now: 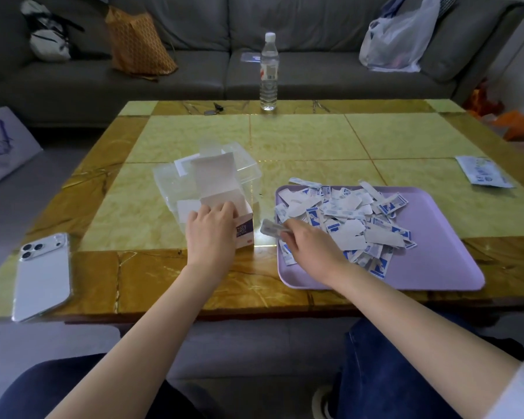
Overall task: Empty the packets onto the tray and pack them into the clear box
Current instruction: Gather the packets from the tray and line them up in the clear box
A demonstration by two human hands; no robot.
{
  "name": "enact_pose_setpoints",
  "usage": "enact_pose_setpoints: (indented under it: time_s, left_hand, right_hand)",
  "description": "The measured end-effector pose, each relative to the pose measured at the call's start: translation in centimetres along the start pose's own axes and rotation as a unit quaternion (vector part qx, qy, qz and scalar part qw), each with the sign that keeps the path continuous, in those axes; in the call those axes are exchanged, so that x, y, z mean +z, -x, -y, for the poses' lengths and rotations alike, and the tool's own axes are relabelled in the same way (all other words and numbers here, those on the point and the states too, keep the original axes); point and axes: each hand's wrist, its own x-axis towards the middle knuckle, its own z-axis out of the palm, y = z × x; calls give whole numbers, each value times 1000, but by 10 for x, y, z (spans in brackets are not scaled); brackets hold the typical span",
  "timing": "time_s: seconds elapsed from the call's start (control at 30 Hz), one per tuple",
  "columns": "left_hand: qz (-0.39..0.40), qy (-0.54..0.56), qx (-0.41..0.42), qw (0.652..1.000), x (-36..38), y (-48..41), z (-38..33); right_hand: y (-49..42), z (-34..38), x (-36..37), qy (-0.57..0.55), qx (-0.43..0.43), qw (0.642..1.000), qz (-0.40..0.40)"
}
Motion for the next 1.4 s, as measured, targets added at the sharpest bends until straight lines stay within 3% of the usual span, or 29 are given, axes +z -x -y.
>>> enact_pose_setpoints:
  time_s: [0.37,0.63,0.87,1.0,1.13,1.4]
  left_hand:
    - [-24,-5,-44,999,-21,26,65]
    - [15,-65,-103,992,-40,30,95]
    - [-57,-16,-12,998,-33,-2,83]
    - [22,-16,14,1000,-25,-35,74]
    - [86,-16,-22,996,-12,-44,74]
    - [53,-16,1,998,-6,-33,76]
  right_hand:
    - [-29,39,17,-65,14,998,10]
    - [-50,66,20,-265,116,957,39]
    - [-71,70,22,-369,209,905,28]
    - [-93,78,23,-403,263,876,19]
    - [-105,86,27,-477,282,831,45]
    - [-121,101,12,-658,320,681,24]
